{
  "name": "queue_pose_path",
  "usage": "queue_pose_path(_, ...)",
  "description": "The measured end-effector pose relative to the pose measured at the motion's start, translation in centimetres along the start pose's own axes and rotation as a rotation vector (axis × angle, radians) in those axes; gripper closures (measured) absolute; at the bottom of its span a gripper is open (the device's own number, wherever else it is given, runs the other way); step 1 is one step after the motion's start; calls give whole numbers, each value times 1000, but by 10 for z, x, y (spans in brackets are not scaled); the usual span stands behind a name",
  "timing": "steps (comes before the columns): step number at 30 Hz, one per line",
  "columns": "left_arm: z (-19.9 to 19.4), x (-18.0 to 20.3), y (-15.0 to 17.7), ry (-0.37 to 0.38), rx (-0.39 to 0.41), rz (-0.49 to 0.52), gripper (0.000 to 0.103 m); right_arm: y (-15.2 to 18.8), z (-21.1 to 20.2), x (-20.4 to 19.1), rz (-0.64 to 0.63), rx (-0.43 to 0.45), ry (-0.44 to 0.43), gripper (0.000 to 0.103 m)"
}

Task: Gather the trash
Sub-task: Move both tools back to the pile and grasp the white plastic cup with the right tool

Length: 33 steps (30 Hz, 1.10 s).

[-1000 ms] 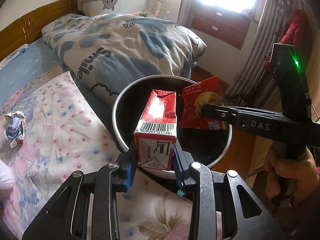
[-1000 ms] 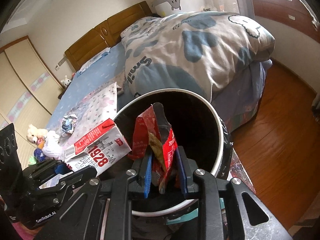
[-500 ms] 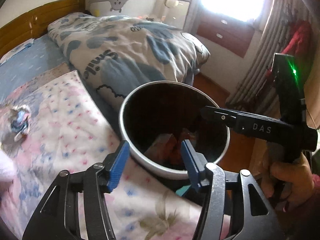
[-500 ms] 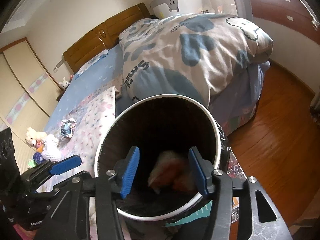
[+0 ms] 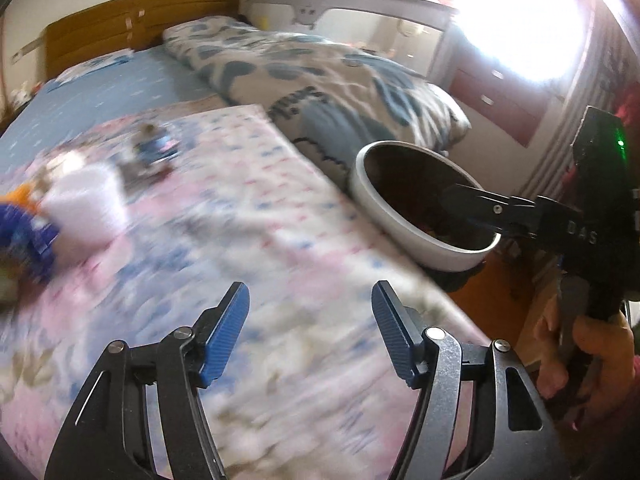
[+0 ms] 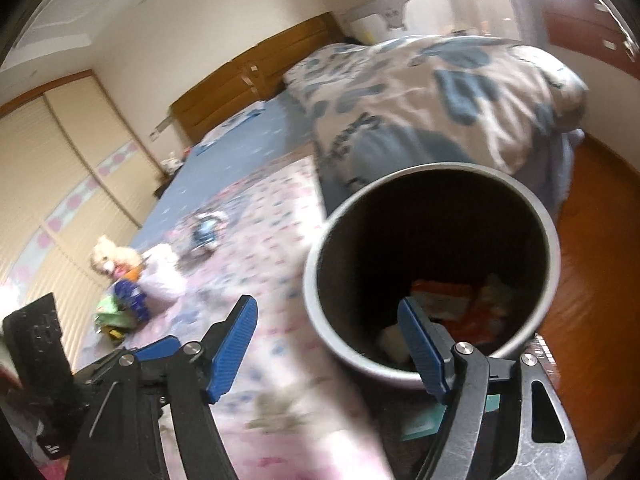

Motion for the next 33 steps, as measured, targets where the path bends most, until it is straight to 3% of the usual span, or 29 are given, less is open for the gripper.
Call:
queue_pose_path(18,-50,-122,62,-170,38,-255,38,34,71,-107,-167,-137,-143,29)
queue_pose_path(33,-66,-193,75,-303,41,-397,38,27,124,-160,-248,-186,-200,29)
Point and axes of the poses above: each gripper's, at about its wrist camera, not at the fingertips, and z roughly the way its jaws point, x to its right, y to its underside, the point moved 1 cm from there along z, roughly the way its jaws point, and after that the axes turned 6 degrees about -x, right-handed, at the moved point
